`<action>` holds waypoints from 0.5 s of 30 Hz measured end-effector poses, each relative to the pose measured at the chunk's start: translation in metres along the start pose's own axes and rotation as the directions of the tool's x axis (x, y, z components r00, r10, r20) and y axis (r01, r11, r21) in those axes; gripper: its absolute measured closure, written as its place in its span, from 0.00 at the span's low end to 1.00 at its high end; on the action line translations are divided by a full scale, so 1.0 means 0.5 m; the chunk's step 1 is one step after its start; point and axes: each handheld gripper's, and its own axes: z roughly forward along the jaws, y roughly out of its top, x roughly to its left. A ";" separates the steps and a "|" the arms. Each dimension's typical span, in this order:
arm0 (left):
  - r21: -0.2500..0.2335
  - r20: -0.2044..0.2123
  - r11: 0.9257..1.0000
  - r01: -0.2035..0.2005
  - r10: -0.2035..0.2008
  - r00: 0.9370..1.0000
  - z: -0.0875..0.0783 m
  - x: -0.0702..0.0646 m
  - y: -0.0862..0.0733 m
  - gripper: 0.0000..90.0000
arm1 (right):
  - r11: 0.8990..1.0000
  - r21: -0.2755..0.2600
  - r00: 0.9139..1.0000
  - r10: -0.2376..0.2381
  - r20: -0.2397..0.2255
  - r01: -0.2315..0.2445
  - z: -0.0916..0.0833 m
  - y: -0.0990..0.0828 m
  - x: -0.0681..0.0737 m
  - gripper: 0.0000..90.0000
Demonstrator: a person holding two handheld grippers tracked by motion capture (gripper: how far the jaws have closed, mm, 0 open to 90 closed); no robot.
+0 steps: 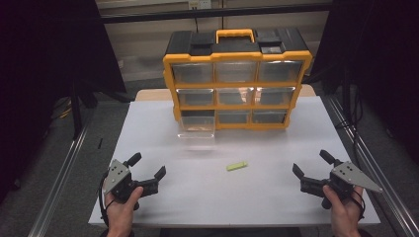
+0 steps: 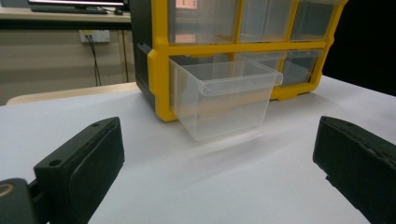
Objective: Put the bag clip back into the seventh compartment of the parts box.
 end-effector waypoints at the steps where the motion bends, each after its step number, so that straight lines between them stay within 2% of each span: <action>1: 0.002 0.006 1.000 0.004 -0.004 1.000 0.001 -0.001 0.000 0.02 | 1.000 0.002 1.000 0.000 -0.008 0.000 0.000 0.000 0.000 0.02; 6: 0.015 0.016 1.000 -0.009 0.009 1.000 0.005 -0.008 0.002 0.03 | 1.000 0.002 0.999 0.015 -0.036 -0.015 0.002 -0.001 0.003 0.01; 8: 0.017 0.034 1.000 0.001 -0.001 0.999 0.009 -0.011 0.002 0.03 | 1.000 0.004 0.999 0.020 -0.040 -0.020 0.003 -0.002 0.003 0.01; 12: 0.036 0.050 0.999 -0.007 0.005 0.999 0.016 -0.019 0.006 0.04 | 1.000 0.005 0.998 0.028 -0.053 -0.028 0.006 -0.004 0.001 0.01; 13: 0.047 0.077 0.999 0.028 -0.031 0.997 0.023 -0.026 0.002 0.03 | 0.999 0.002 0.998 0.037 -0.055 -0.037 0.006 -0.004 0.000 0.01; 15: 0.065 0.081 0.998 0.026 -0.031 0.996 0.025 -0.030 0.000 0.03 | 0.999 0.002 0.997 0.044 -0.058 -0.044 0.006 -0.004 -0.001 0.01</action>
